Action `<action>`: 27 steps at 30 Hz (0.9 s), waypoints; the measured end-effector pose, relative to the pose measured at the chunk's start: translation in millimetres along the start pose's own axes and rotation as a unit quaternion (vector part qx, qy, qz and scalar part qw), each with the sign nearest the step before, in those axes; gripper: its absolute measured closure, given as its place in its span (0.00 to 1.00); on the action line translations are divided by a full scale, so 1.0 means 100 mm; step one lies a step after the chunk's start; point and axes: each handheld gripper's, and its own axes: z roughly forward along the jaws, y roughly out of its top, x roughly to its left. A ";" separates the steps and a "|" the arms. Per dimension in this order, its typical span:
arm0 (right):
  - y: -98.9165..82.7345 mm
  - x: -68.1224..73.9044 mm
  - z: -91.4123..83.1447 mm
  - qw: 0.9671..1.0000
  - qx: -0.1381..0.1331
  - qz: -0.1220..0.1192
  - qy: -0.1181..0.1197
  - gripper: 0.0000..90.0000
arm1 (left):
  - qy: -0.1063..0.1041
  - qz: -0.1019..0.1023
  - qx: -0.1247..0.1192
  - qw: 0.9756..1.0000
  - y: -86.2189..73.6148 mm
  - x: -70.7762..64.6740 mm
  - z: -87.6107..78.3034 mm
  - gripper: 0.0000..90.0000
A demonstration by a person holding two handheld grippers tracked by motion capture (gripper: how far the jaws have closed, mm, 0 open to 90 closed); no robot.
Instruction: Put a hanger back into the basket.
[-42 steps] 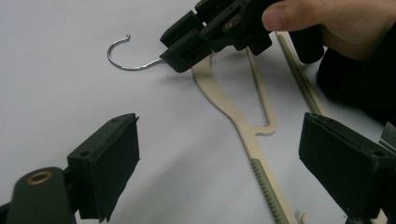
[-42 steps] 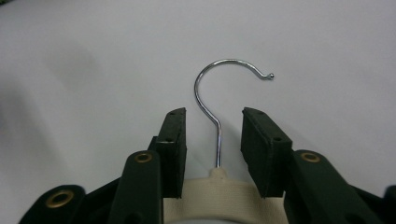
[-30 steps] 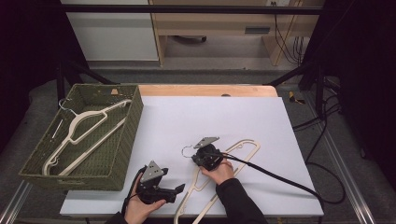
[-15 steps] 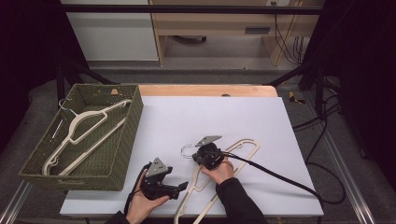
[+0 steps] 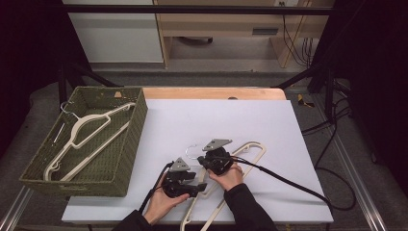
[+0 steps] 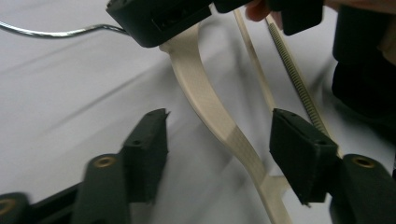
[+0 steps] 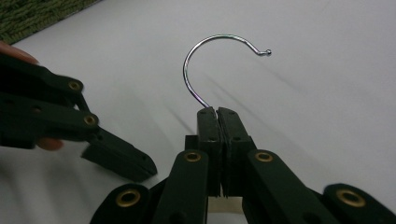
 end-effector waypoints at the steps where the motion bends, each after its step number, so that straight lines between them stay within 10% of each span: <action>1: 0.00 0.01 -0.01 1.000 -0.001 0.001 -0.001 0.99 | -0.003 -0.001 0.002 1.000 0.00 0.01 0.02 0.48; 27: 0.06 0.08 -0.29 0.999 -0.037 -0.019 -0.003 0.98 | -0.034 -0.058 -0.020 0.998 0.16 -0.09 0.01 0.78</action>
